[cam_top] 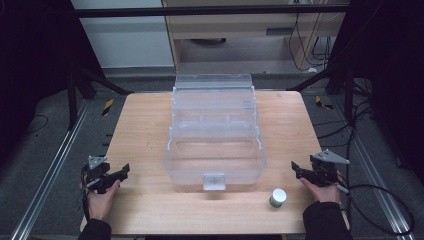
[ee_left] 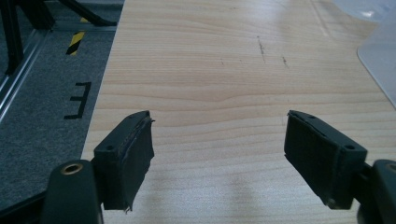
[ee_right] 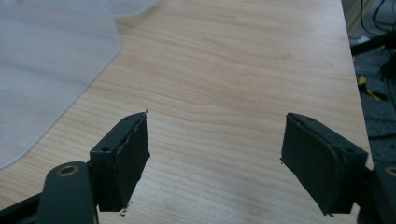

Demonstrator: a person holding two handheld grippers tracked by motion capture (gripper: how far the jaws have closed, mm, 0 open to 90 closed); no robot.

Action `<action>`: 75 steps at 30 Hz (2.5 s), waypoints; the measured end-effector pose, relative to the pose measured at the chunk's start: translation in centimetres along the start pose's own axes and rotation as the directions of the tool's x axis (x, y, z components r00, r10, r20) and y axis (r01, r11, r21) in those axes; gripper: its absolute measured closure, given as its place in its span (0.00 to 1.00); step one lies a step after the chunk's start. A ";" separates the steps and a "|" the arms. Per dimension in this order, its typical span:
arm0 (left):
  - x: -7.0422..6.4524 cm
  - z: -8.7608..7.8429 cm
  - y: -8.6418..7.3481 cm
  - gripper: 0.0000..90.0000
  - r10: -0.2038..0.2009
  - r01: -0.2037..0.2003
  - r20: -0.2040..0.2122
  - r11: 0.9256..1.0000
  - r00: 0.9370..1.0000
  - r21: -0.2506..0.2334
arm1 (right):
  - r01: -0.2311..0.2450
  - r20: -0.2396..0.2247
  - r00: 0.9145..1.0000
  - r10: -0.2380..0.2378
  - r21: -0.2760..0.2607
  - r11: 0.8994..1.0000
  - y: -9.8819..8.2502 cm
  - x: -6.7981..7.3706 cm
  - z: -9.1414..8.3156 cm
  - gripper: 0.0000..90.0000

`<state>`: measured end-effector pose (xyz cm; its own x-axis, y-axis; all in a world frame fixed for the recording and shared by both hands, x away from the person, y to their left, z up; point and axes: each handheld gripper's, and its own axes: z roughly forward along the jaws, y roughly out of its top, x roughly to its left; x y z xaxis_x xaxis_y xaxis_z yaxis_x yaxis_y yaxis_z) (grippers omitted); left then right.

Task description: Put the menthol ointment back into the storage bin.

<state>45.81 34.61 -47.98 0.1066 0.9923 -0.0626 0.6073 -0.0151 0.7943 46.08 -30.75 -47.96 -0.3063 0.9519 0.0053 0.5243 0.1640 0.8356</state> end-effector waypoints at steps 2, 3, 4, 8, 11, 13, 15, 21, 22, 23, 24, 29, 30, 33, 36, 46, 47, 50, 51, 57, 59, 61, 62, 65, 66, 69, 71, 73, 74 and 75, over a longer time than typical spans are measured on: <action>-0.1 0.1 -0.1 0.27 0.002 -0.002 0.007 1.000 1.000 0.006 | 0.017 -0.003 1.000 -0.017 -0.001 1.000 0.2 0.1 -0.2 0.26; -0.1 0.1 -0.1 0.27 0.004 -0.004 0.013 1.000 1.000 0.011 | 0.026 -0.005 1.000 -0.026 -0.003 1.000 0.3 0.1 -0.3 0.26; -0.1 0.1 -0.1 0.27 0.004 -0.004 0.013 1.000 1.000 0.011 | 0.026 -0.005 1.000 -0.026 -0.003 1.000 0.3 0.1 -0.3 0.26; 0.1 0.3 -0.1 0.28 0.010 -0.010 0.017 1.000 1.000 0.021 | 0.054 -0.061 0.997 -0.052 0.022 0.998 1.3 0.4 -1.0 0.30; 0.1 0.4 -0.1 0.28 0.019 -0.020 0.018 0.999 1.000 0.032 | 0.106 -0.071 0.992 -0.104 0.029 0.994 2.1 0.6 -1.5 0.32; 0.1 0.4 -0.1 0.28 0.021 -0.022 0.021 0.999 1.000 0.034 | 0.103 -0.088 0.991 -0.099 0.037 0.994 2.4 0.7 -1.7 0.32; 0.0 0.4 -0.1 0.29 0.029 -0.029 0.021 0.999 0.999 0.040 | 0.130 -0.128 0.984 -0.120 0.078 0.988 3.2 0.9 -2.1 0.32; -0.2 0.5 -0.1 0.29 0.043 -0.045 0.026 0.998 0.999 0.052 | 0.236 -0.194 0.958 -0.213 0.104 0.966 4.8 1.4 -2.9 0.30; -0.3 0.6 -0.1 0.29 0.046 -0.048 0.028 0.997 0.999 0.053 | 0.259 -0.210 0.950 -0.232 0.113 0.959 5.1 1.6 -3.0 0.30; -0.3 0.6 -0.1 0.29 0.046 -0.048 0.028 0.997 0.999 0.053 | 0.278 -0.220 0.944 -0.247 0.123 0.953 5.3 1.8 -3.1 0.30; -0.4 0.5 -0.1 0.29 0.052 -0.053 0.025 0.997 0.998 0.049 | 0.278 -0.220 0.944 -0.247 0.123 0.953 5.3 1.8 -3.1 0.30; -0.5 0.3 -0.1 0.30 0.057 -0.058 0.027 0.997 0.998 0.040 | 0.347 -0.297 0.910 -0.289 0.163 0.924 6.6 2.5 -3.3 0.30; -0.5 0.4 -0.1 0.30 0.059 -0.060 0.028 0.997 0.998 0.042 | 0.364 -0.319 0.900 -0.298 0.175 0.915 6.9 2.9 -3.4 0.30; -0.5 0.4 -0.1 0.30 0.061 -0.063 0.032 0.997 0.998 0.049 | 0.394 -0.358 0.880 -0.311 0.185 0.901 7.4 3.4 -3.5 0.30; -0.6 0.4 -0.1 0.30 0.064 -0.066 0.034 0.997 0.997 0.051 | 0.408 -0.374 0.870 -0.320 0.183 0.894 7.7 3.6 -3.6 0.30; -0.8 0.7 -0.2 0.31 0.087 -0.090 0.049 0.993 0.995 0.070 | 0.557 -0.506 0.769 -0.391 0.229 0.799 8.8 6.1 -3.8 0.30; -0.8 0.7 -0.2 0.31 0.088 -0.091 0.050 0.993 0.995 0.071 | 0.569 -0.519 0.760 -0.392 0.238 0.787 8.8 6.3 -3.8 0.30; -0.9 0.7 -0.2 0.31 0.091 -0.094 0.053 0.993 0.994 0.075 | 0.607 -0.552 0.732 -0.399 0.261 0.751 8.7 6.9 -3.6 0.31; -0.9 0.7 -0.2 0.31 0.091 -0.094 0.053 0.993 0.994 0.075 | 0.617 -0.561 0.725 -0.400 0.270 0.739 8.6 7.0 -3.6 0.32; -0.9 0.8 -0.2 0.31 0.095 -0.099 0.057 0.992 0.994 0.080 | 0.670 -0.602 0.682 -0.415 0.287 0.685 8.2 7.6 -3.4 0.33; -1.0 0.8 -0.2 0.31 0.096 -0.100 0.057 0.992 0.994 0.080 | 0.695 -0.618 0.661 -0.425 0.292 0.657 7.9 8.0 -3.2 0.33; -1.0 0.8 -0.2 0.31 0.098 -0.103 0.057 0.991 0.993 0.081 | 0.716 -0.634 0.643 -0.430 0.299 0.631 7.6 8.4 -3.1 0.34; -1.0 0.8 -0.2 0.31 0.100 -0.105 0.058 0.991 0.993 0.082 | 0.721 -0.640 0.639 -0.427 0.305 0.622 7.5 8.5 -3.1 0.34; -1.0 0.8 -0.2 0.31 0.102 -0.107 0.059 0.991 0.993 0.085 | 0.741 -0.653 0.621 -0.434 0.308 0.597 7.3 8.8 -3.0 0.35; -1.0 0.9 -0.2 0.31 0.103 -0.108 0.059 0.990 0.993 0.087 | 0.747 -0.659 0.615 -0.433 0.311 0.588 7.2 8.9 -3.0 0.35; -1.0 0.8 -0.2 0.31 0.104 -0.109 0.058 0.990 0.993 0.087 | 0.764 -0.669 0.597 -0.443 0.306 0.568 6.8 9.2 -2.9 0.38; -1.0 0.8 -0.2 0.32 0.105 -0.110 0.058 0.990 0.993 0.086 | 0.774 -0.669 0.591 -0.450 0.314 0.550 6.7 9.4 -2.8 0.38; -1.1 0.8 -0.2 0.32 0.105 -0.110 0.058 0.990 0.993 0.086 | 0.779 -0.673 0.585 -0.452 0.312 0.544 6.6 9.4 -2.7 0.38; -1.1 0.8 -0.2 0.32 0.104 -0.108 0.058 0.991 0.993 0.085 | 0.785 -0.677 0.579 -0.454 0.313 0.535 6.5 9.5 -2.6 0.39; -1.1 0.8 -0.2 0.32 0.105 -0.110 0.058 0.990 0.993 0.086 | 0.795 -0.683 0.569 -0.459 0.312 0.521 6.2 9.7 -2.5 0.40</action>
<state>46.23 33.46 -48.58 0.2155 0.9764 -0.0137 0.6572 -0.1347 0.7416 44.37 -21.16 -41.38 -0.9572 0.2895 -0.0051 0.2776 0.9227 0.2676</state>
